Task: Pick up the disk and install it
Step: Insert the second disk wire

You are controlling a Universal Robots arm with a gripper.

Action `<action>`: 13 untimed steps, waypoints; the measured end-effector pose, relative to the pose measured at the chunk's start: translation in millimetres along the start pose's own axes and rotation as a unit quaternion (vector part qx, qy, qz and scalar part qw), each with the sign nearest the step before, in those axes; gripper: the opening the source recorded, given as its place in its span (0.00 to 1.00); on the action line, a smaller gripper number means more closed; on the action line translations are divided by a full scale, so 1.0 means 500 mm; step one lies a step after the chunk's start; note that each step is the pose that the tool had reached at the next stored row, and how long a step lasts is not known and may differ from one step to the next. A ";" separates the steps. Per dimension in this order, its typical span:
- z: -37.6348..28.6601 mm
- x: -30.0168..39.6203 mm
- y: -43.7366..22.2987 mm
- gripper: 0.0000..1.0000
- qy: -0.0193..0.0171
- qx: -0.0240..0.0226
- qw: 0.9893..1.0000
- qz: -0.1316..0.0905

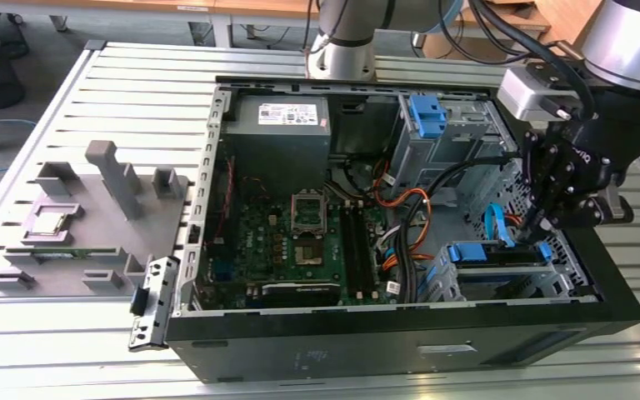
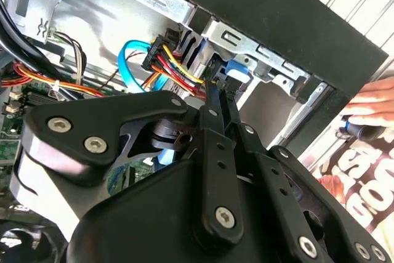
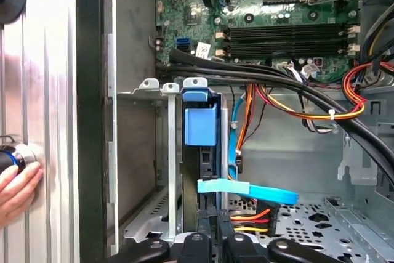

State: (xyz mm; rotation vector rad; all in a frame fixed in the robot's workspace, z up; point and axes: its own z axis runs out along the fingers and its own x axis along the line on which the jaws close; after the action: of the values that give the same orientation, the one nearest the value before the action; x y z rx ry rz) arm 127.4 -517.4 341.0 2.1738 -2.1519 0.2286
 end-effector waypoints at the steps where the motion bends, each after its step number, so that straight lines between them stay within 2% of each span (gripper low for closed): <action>1: 0.001 0.000 0.000 0.17 0.000 0.003 1.000 -0.004; 8: 0.004 0.001 0.002 0.17 -0.001 0.013 1.000 -0.026; 13: 0.004 0.001 0.012 0.17 -0.002 0.016 0.999 -0.033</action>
State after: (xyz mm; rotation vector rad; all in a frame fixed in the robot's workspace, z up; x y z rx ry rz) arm 121.6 -518.4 338.5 2.2598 -2.0876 0.2561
